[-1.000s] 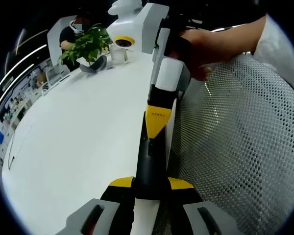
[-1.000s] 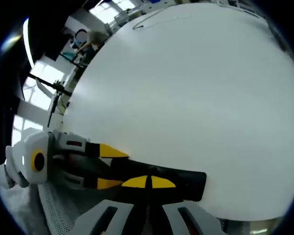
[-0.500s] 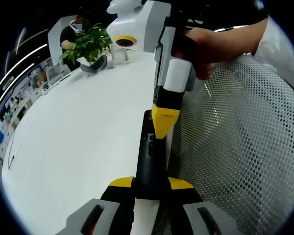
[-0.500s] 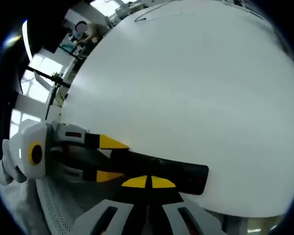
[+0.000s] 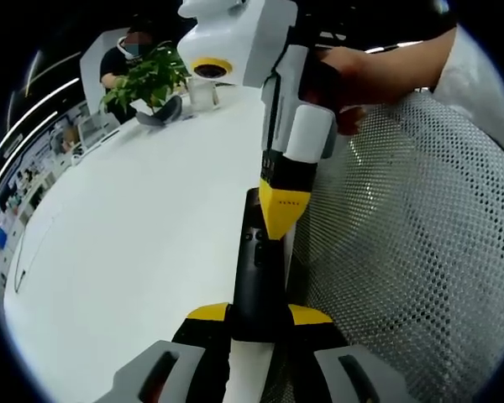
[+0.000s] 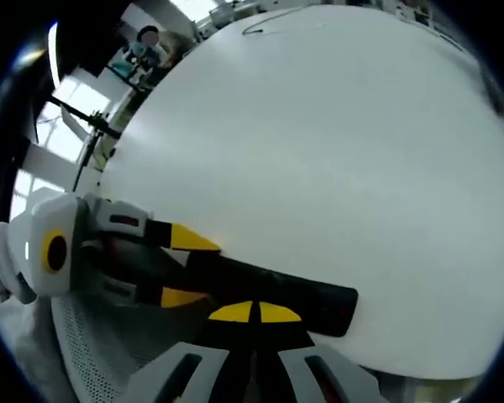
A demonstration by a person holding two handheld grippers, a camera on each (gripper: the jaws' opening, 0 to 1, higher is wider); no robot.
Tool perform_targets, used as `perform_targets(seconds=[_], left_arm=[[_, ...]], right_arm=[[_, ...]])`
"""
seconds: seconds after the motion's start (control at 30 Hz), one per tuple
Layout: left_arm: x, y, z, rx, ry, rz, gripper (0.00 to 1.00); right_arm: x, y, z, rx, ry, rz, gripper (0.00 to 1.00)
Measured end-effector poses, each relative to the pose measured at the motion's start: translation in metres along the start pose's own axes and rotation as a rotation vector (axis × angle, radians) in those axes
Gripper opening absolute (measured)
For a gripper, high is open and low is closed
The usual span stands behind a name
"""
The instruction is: Press the specified remote control buttons in sequence, fully releasing each button before pressing the next.
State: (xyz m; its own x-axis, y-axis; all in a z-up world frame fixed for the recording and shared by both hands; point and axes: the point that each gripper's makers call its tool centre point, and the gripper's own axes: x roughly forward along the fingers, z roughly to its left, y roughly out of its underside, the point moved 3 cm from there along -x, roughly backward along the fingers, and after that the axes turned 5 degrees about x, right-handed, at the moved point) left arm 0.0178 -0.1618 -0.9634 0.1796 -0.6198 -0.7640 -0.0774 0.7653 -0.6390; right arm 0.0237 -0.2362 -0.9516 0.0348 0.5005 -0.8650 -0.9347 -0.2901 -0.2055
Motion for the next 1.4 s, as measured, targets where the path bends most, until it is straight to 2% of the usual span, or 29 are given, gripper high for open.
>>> perform_targets(seconds=[0.4, 0.6, 0.77, 1.03, 1.17, 1.27, 1.4], left_arm=[[0.0002, -0.0004, 0.0012, 0.011, 0.000, 0.001, 0.25], [0.0005, -0.0007, 0.0014, 0.017, -0.001, 0.003, 0.25], [0.0009, -0.0009, 0.0015, 0.025, -0.002, 0.007, 0.25], [0.0003, -0.0007, 0.0026, 0.037, -0.004, 0.013, 0.25], [-0.0021, 0.0010, 0.0059, 0.004, -0.005, 0.023, 0.25], [-0.0051, 0.0037, 0.0071, 0.002, -0.009, 0.034, 0.25], [-0.0072, 0.0061, 0.0081, 0.006, -0.014, 0.047, 0.25]], right_arm=[[0.0014, 0.0005, 0.0010, -0.117, 0.055, 0.001, 0.00], [0.0018, 0.0008, 0.0006, -0.145, 0.065, -0.001, 0.00], [0.0029, 0.0030, 0.0035, -0.225, 0.105, 0.005, 0.00], [0.0031, 0.0019, 0.0020, -0.222, 0.113, 0.008, 0.00], [0.0039, 0.0005, 0.0037, -0.221, 0.114, 0.000, 0.00], [0.0057, -0.0021, 0.0071, -0.244, 0.130, -0.013, 0.00], [0.0054, -0.0039, 0.0058, -0.234, 0.121, -0.017, 0.00]])
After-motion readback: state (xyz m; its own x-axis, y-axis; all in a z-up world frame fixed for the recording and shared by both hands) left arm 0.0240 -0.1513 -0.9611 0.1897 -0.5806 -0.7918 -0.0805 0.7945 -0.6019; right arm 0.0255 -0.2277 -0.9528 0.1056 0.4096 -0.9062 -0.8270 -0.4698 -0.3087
